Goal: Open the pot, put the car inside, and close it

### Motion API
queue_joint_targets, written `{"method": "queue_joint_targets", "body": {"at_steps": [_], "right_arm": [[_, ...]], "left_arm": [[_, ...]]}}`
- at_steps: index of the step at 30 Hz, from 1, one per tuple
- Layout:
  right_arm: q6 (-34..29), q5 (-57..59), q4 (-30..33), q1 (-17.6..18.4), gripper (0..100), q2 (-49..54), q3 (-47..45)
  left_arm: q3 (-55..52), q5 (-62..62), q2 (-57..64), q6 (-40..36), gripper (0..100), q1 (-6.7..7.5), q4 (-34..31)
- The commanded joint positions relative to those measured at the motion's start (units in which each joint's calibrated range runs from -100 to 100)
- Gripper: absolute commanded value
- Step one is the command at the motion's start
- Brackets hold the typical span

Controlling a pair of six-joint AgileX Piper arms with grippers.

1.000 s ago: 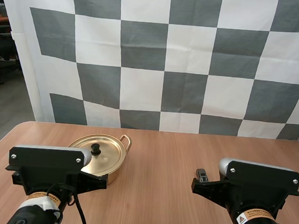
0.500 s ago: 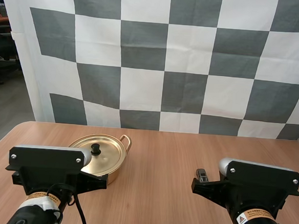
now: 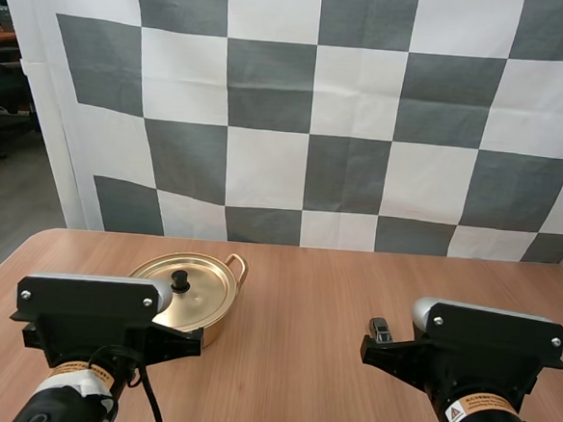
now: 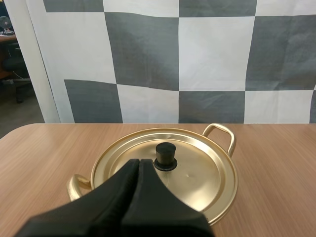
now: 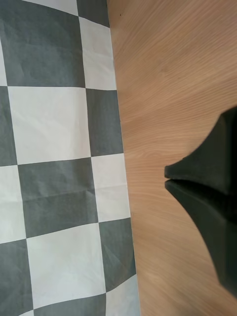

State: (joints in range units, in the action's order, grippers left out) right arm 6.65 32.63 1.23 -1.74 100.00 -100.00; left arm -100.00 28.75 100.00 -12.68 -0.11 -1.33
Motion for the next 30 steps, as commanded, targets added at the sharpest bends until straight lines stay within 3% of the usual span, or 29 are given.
{"method": "queue_joint_targets", "body": {"at_steps": [1, 11, 27, 30], "right_arm": [[-0.02, 0.07, -1.6, 0.01, 0, 0.0, 0.0], [-0.02, -0.14, -10.73, 0.01, 0, 0.0, 0.0], [-0.02, -5.03, -13.45, 0.86, 0, 0.0, 0.0], [0.09, -8.34, -9.03, 0.86, 0, 0.0, 0.0]], "left_arm": [[0.0, -0.02, 0.0, 0.05, 0, -0.05, 0.32], [0.0, -0.02, 0.0, 0.05, 0, -0.05, 0.86], [0.0, -2.27, 0.0, 0.05, 0, -0.05, 1.33], [0.0, -7.55, 0.0, 0.05, 0, -0.05, -1.16]]}}
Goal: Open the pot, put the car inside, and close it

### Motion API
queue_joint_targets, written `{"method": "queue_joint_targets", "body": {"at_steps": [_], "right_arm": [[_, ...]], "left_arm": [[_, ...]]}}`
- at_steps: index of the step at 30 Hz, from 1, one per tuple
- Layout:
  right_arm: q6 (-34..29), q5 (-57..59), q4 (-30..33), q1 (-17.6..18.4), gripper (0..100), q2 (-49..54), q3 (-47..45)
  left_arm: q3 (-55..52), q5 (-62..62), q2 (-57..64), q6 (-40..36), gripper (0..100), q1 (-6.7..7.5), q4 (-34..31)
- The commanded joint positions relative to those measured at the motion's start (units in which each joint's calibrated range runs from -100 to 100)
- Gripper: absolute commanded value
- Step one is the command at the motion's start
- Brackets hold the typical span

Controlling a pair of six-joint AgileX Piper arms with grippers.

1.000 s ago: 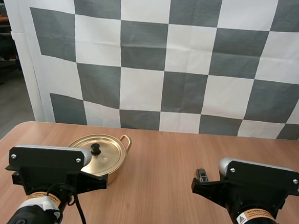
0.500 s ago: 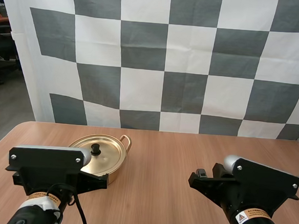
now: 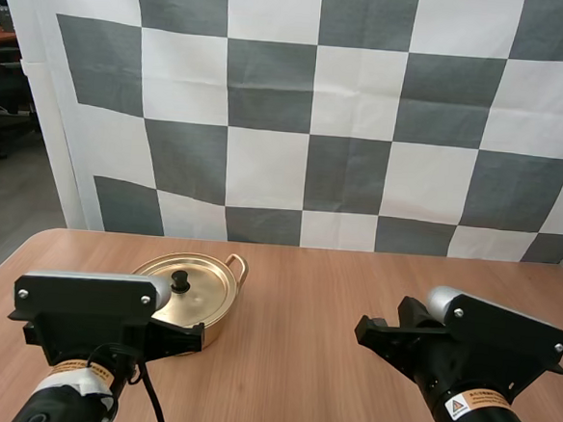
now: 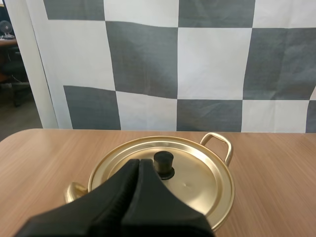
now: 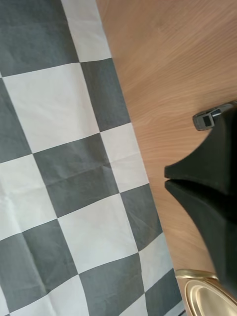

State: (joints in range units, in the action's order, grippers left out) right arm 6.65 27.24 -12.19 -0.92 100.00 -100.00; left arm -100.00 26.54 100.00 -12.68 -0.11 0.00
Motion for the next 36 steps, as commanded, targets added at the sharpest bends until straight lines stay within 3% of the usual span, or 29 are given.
{"method": "queue_joint_targets", "body": {"at_steps": [1, 3, 5, 6, 8, 10, 13, 15, 17, 19, 22, 27, 30, 34, 36], "right_arm": [[0.09, -7.68, 9.95, 0.04, 0, 0.0, 0.0], [0.09, -20.12, 18.86, 0.04, 0, 0.0, 0.0], [0.22, -30.64, 28.79, 0.04, 0, 0.0, 0.0], [0.22, -41.52, 35.63, 0.04, 0, 0.0, 0.0], [0.39, -58.43, 40.29, 0.04, 0, 0.0, 0.0], [3.43, -68.36, 41.22, 0.04, 0, 0.0, 0.0], [14.55, -66.72, 39.28, 0.04, 0, 0.0, 2.33], [16.31, -63.26, 32.57, 0.04, 0, 0.0, 4.56], [16.31, -55.48, 23.17, 0.04, 0, 0.0, 9.14], [16.2, -36.7, 16.01, 0.04, 0, -1.11, 17.26], [15.78, -12.48, 12.19, 0.04, 0, -7.66, 30.45], [15.78, 16.33, 12.19, 0.04, 0, -22.95, 53.56], [15.78, 34.3, 12.19, 0.04, 0, -30.96, 65.04], [15.78, 53.97, 11.87, 0.04, 0, -39.52, 73.84], [15.78, 59.46, 11.87, 0.04, 0, -41.34, 74.38]], "left_arm": [[0.0, -8.89, 0.0, 0.05, 0, -0.05, -5.23], [0.0, -24.3, 0.0, 0.14, 0, -0.05, -16.08], [0.0, -33.51, 0.0, 0.14, 0, -0.05, -22.47], [0.0, -40.23, 0.0, 0.14, 0, -0.05, -25.91], [1.34, -49.12, 0.0, 0.14, 0, -0.05, -31.18], [4.33, -54.19, 0.0, 0.14, 0, -0.05, -31.93], [9.41, -50.44, 0.0, 0.14, 0, -0.05, -31.29], [13.22, -42.64, 0.0, -0.05, 0, -0.05, -28.37], [18.76, -28.88, 0.0, -0.36, 0, -0.05, -23.28], [25.4, -15.61, -0.29, -0.36, 0, -0.05, -18.15], [35.42, 0.92, -5.44, -0.36, 0, -0.05, -13.4], [55.03, 23.95, -18.51, -0.36, 0, -0.05, -9.53], [68.18, 44.67, -28.35, 1.32, 0, -0.05, -6.34], [80.25, 69.45, -40.84, 6.35, 0, -0.05, -0.96], [81.95, 73.46, -45.05, 9.09, 0, -0.05, 2.09]]}}
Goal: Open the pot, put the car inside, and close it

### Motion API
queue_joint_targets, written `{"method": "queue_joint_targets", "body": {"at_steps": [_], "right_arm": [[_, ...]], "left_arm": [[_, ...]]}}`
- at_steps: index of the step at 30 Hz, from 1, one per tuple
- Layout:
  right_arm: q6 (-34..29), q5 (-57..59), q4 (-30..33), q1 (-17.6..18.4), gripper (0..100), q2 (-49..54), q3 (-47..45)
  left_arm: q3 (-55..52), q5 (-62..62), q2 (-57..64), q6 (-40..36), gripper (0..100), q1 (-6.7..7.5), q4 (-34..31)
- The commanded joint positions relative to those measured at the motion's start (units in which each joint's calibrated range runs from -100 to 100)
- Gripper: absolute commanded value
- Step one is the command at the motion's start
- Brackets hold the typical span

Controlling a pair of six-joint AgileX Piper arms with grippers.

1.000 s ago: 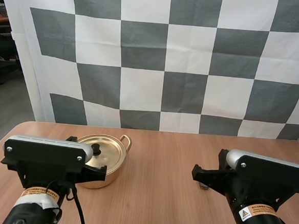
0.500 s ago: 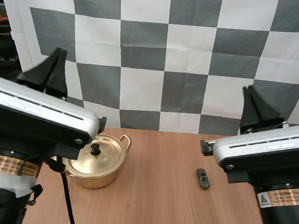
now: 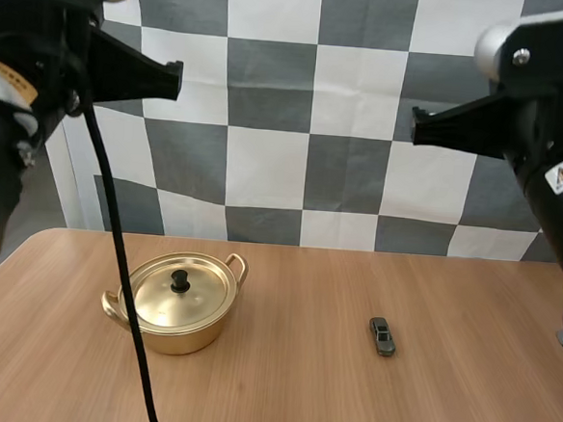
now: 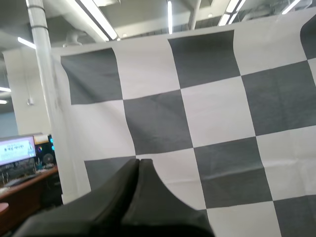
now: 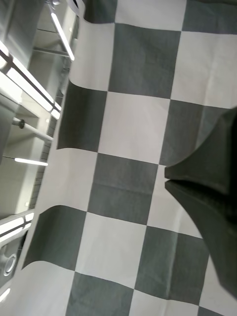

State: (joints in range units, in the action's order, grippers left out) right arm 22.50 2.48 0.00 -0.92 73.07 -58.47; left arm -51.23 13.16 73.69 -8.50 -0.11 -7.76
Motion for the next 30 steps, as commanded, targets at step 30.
{"method": "queue_joint_targets", "body": {"at_steps": [30], "right_arm": [[-0.07, 97.52, -3.52, 0.04, 0, -15.75, 23.36]], "left_arm": [[7.85, 85.36, -34.22, 11.66, 0, -0.05, 11.77]]}}
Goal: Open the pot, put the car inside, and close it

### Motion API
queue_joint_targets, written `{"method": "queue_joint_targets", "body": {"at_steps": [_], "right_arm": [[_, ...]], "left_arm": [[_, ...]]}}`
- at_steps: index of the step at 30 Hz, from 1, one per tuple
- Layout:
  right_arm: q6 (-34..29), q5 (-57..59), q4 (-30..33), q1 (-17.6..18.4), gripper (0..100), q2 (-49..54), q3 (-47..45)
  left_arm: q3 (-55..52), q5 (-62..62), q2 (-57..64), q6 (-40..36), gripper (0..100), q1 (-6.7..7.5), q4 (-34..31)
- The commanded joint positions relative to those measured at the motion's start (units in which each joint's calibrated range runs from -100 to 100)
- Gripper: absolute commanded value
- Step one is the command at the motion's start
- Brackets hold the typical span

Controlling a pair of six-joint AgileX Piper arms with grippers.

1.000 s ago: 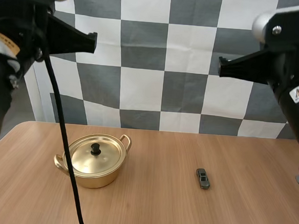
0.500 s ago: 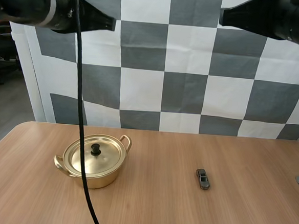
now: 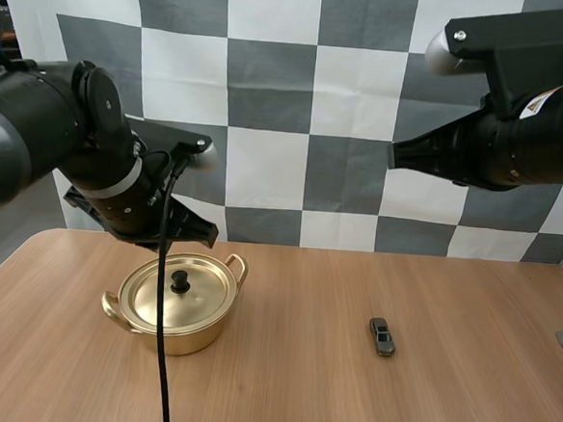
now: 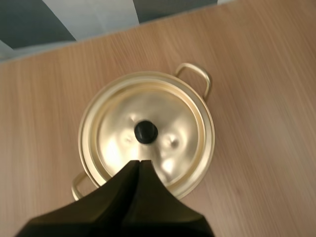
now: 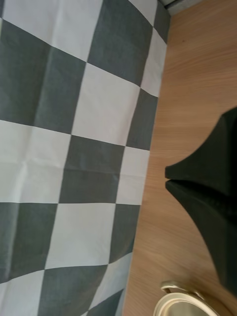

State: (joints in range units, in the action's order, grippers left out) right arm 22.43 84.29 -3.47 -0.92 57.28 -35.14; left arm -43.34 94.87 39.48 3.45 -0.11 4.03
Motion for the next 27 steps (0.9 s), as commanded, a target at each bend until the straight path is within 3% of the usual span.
{"method": "queue_joint_targets", "body": {"at_steps": [1, 5, 8, 13, 18, 27], "right_arm": [[0.0, 15.71, -0.06, 0.04, 0, 0.22, 0.03], [0.0, 15.71, -0.5, 0.04, 0, 0.76, 0.03], [0.12, 15.71, -0.89, 0.04, 0, 1.5, 0.03], [0.21, 15.71, -1.34, 0.04, 0, 1.75, 0.03], [0.21, 15.71, -1.34, 0.04, 0, 1.75, 0.03], [0.21, 15.71, -1.38, 0.04, 0, 1.75, 0.03]], "left_arm": [[-0.04, 3.64, -0.01, -0.4, 0, -0.05, -0.01], [0.19, 1.17, 0.13, 1.29, 0, -0.05, -0.53], [0.19, -0.37, -0.01, 2.12, 11, -0.05, -1.63], [3.02, 1.68, -0.01, 5.44, 47, -0.05, -1.77], [9.02, 3.12, -0.01, 7.8, 99, -0.05, -1.13], [13.91, -0.74, -0.01, 3.93, 100, -0.05, -0.73]]}}
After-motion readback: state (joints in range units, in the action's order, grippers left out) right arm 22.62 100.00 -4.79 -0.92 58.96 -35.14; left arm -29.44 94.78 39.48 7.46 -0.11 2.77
